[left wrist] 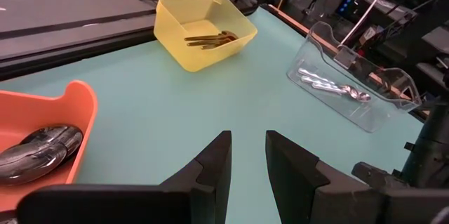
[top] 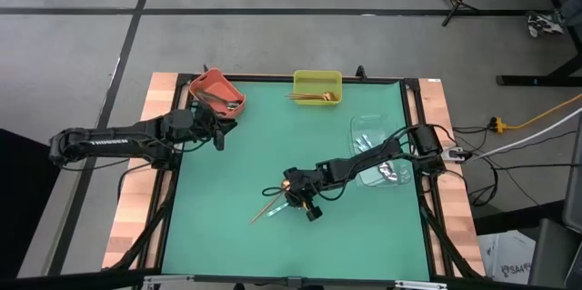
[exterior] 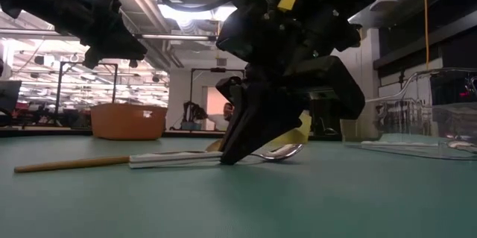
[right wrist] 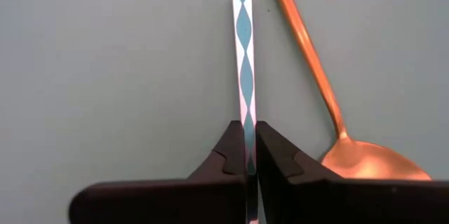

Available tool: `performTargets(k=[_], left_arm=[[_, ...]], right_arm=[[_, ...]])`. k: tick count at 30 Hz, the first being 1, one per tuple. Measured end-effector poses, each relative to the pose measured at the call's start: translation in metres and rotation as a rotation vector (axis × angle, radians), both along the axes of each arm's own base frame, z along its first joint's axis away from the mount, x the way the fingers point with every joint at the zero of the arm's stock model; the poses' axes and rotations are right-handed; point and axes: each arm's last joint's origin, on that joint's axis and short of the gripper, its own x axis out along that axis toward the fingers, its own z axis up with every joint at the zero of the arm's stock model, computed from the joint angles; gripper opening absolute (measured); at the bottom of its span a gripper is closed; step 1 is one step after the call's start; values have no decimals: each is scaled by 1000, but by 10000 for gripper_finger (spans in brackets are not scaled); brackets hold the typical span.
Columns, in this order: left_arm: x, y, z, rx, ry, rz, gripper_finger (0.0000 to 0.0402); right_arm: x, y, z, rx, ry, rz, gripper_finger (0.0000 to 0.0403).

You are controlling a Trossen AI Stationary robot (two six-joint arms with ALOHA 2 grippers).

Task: Sort silverware by color (type)
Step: Put the white patterned spoon into the transparent bin

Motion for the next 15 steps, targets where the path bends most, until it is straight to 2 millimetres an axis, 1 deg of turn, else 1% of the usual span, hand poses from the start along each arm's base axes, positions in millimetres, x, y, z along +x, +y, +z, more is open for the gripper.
performTargets(k=[10,15], left_arm=[[0,0,0,0,0,0,82],[0,0,0,0,1,0,82]], right_arm=[[0,0,1,0,-4,0,3],[-2,-1,9,-5,-9,-6,4]])
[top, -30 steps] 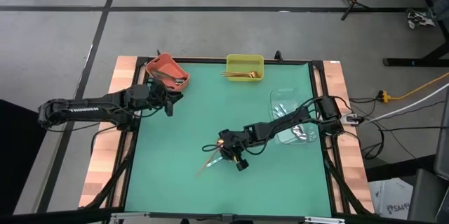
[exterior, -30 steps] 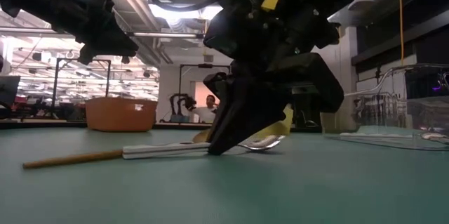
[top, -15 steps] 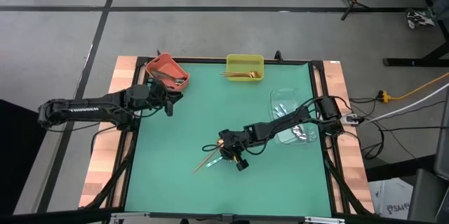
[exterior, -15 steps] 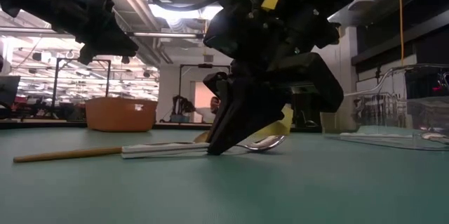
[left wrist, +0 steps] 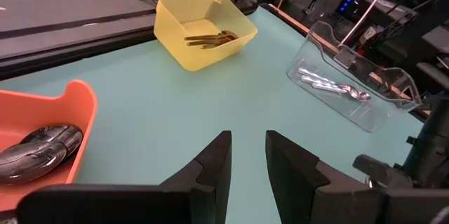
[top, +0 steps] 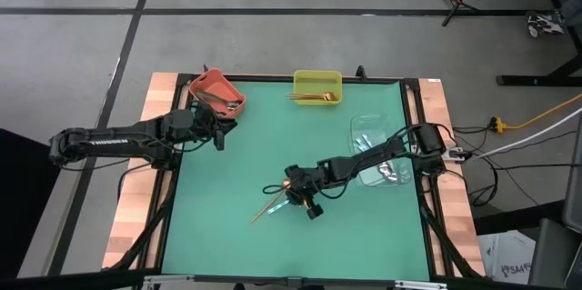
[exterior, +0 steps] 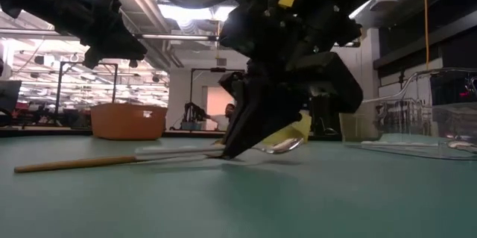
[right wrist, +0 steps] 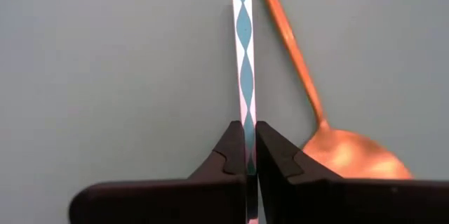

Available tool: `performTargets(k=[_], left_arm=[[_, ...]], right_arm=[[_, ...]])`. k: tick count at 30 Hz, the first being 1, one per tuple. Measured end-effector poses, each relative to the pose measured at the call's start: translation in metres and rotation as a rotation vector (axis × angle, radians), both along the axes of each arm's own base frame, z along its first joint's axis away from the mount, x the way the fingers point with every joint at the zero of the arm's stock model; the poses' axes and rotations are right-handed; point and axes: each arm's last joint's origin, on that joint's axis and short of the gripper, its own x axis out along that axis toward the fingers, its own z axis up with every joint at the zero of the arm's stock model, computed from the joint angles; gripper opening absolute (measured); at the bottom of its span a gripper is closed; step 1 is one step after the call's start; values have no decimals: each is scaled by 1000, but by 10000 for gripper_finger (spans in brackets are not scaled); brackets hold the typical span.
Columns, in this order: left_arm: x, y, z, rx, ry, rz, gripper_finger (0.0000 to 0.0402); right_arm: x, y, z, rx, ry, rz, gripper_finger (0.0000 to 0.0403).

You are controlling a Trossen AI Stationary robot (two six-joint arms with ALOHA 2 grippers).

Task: Sort silverware by color (type)
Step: Put the white patterned spoon into the transparent bin

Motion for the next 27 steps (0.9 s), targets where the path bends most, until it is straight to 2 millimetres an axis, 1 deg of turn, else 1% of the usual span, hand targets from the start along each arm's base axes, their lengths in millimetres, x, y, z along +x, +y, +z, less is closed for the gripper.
performTargets(k=[2,6,10,14,20,24,27], left_arm=[[0,0,0,0,-1,0,82],[0,0,-1,-2,7,0,82],[0,0,-1,-2,10,0,82],[0,0,-1,-2,11,0,82],[-1,0,-1,-2,14,0,82],[-1,0,-1,-2,15,0,82],[0,0,-1,-2,14,0,82]], right_arm=[[-1,0,6,2,-6,0,4],[-5,-1,25,9,-33,1,4],[-10,-2,53,27,-98,5,5],[-22,-6,83,8,-137,-21,5],[-51,-15,132,-56,-186,-100,5],[-75,-24,164,-64,-225,-224,5],[-94,-31,183,-84,-239,-327,5]])
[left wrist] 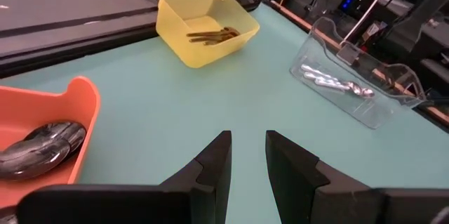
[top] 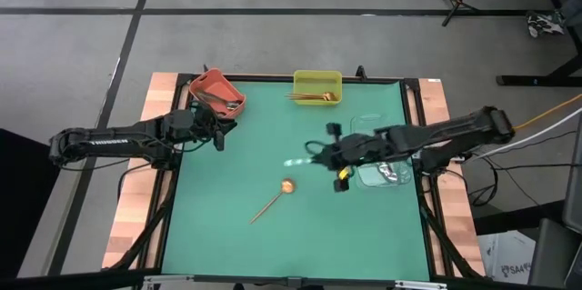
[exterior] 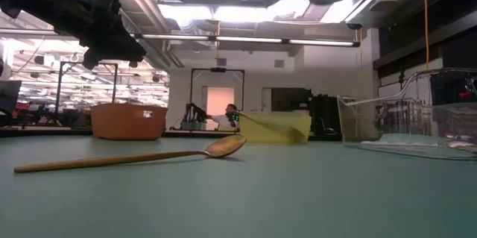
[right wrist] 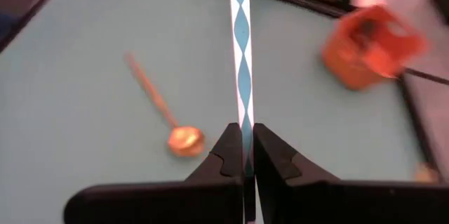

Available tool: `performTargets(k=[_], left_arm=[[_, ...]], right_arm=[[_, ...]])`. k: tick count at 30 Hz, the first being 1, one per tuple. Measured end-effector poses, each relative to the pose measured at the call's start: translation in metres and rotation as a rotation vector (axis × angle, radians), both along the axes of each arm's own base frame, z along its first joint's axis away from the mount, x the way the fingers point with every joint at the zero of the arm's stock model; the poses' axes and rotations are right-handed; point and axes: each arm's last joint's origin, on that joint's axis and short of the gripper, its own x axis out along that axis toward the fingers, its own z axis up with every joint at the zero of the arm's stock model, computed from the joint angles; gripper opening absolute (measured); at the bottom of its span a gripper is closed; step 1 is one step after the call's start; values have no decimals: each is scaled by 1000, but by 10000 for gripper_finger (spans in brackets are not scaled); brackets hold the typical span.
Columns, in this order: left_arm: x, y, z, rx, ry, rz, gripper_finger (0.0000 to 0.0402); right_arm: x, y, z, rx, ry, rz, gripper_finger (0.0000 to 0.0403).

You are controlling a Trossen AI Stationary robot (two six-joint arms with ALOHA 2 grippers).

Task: Sort silverware by color (type)
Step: Put the white patterned spoon into the transparent bin

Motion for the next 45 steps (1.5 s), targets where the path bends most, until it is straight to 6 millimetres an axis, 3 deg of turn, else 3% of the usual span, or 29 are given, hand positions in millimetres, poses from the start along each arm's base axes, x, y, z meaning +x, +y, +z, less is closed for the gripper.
performTargets(k=[5,12,23,28,32,45], left_arm=[[0,0,0,2,2,-1,82],[0,0,0,2,5,-1,82],[0,0,0,6,7,2,82],[0,0,0,6,6,2,82],[0,0,0,6,7,2,82],[0,0,-1,5,10,2,82]], right_arm=[[-32,-11,27,9,-49,-151,5],[-71,-23,49,31,-86,-317,5],[-119,-37,54,-7,-18,-524,5],[-127,-41,43,-31,74,-632,5],[-128,-41,23,-29,130,-667,5],[-142,-44,-71,26,302,-916,5]])
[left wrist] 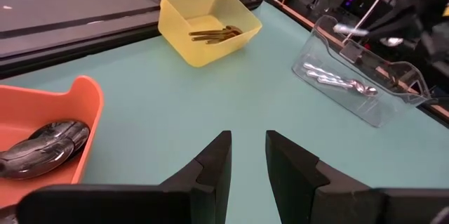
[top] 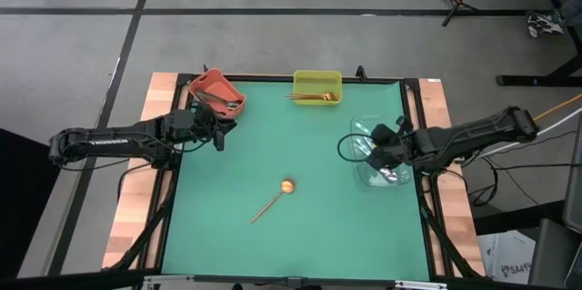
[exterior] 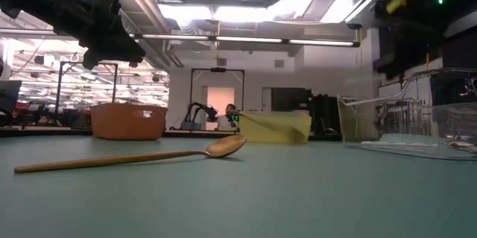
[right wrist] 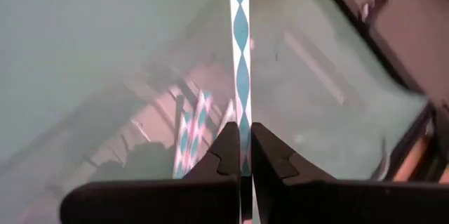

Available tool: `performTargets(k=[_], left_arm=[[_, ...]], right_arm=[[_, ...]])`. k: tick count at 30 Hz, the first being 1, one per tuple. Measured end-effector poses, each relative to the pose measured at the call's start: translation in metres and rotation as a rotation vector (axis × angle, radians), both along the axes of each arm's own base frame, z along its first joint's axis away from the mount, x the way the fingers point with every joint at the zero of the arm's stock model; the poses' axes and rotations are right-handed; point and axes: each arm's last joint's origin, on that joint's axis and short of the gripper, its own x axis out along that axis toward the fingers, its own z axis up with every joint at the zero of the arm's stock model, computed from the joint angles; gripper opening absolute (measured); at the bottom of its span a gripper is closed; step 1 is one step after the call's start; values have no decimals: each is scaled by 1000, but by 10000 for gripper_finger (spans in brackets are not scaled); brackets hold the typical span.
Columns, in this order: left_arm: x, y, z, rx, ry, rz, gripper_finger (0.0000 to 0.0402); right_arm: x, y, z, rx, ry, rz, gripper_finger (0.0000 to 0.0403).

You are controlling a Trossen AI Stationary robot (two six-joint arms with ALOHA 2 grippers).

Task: Sort silverware by color (type)
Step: Put the white patterned spoon into the transparent bin

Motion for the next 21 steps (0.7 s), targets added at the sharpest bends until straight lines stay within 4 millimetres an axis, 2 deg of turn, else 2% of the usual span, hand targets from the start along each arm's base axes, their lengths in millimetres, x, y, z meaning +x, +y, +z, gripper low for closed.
performTargets(k=[8,21], left_arm=[[0,0,0,1,0,4,82],[0,1,0,9,2,26,82]], right_arm=[[-12,-2,-44,62,20,-116,5],[-17,-1,-88,159,-27,-100,5]])
